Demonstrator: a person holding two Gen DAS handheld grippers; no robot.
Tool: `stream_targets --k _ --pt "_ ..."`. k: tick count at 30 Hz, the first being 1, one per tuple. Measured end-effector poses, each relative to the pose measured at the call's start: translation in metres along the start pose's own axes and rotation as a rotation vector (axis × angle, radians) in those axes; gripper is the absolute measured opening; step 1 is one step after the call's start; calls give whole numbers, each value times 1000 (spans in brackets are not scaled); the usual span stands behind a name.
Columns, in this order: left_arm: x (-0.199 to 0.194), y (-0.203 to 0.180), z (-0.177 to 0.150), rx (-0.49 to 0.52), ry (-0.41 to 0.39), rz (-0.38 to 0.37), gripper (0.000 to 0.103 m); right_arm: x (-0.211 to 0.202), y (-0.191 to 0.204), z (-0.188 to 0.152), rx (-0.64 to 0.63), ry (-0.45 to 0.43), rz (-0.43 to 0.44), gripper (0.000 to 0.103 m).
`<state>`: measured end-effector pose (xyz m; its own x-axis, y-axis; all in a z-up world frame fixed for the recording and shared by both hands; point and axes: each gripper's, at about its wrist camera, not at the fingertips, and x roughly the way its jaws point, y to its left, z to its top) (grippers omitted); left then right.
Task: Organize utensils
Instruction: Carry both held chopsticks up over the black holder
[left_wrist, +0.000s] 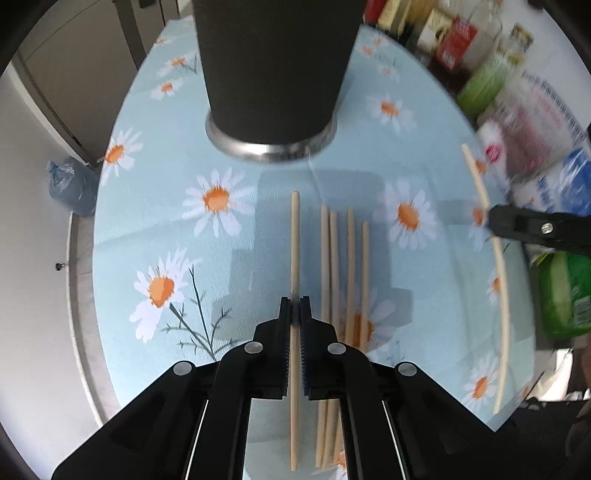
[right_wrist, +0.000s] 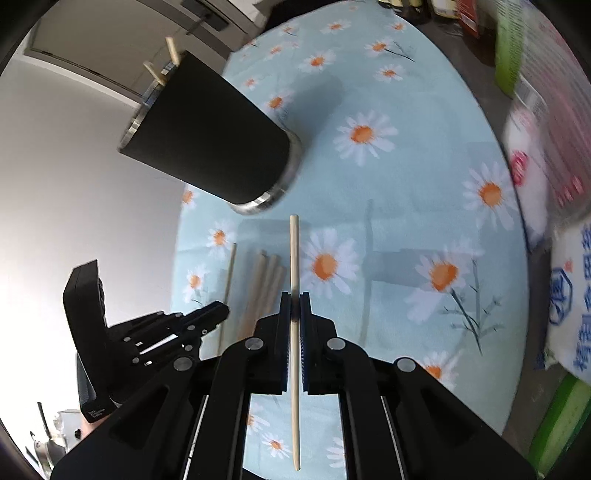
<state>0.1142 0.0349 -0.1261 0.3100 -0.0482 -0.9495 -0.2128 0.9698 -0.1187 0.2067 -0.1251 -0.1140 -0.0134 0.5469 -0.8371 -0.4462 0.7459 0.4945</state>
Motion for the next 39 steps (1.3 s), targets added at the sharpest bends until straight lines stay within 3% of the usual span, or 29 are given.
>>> stream_targets --k 6,9,14,22,32,36,39 --pt "-52 12 5 -36 -191 -111 4 -7 17 17 -83 -53 82 5" --pt "-82 2 8 -1 -322 -110 4 -17 28 25 -140 -107 146 5" --pt "-109 7 18 -10 -484 -141 4 -34 44 43 -174 -192 179 5" --pt "-126 9 48 -13 -580 -230 4 -55 66 70 -229 -291 193 6" --pt "-176 27 70 -55 -883 -212 4 -78 93 108 -286 -481 286 6" --pt "-182 31 82 -37 -942 -234 4 -87 107 117 -344 -602 308 6" --pt "-183 31 88 -10 -996 -236 4 -87 109 126 -352 -625 328 6"
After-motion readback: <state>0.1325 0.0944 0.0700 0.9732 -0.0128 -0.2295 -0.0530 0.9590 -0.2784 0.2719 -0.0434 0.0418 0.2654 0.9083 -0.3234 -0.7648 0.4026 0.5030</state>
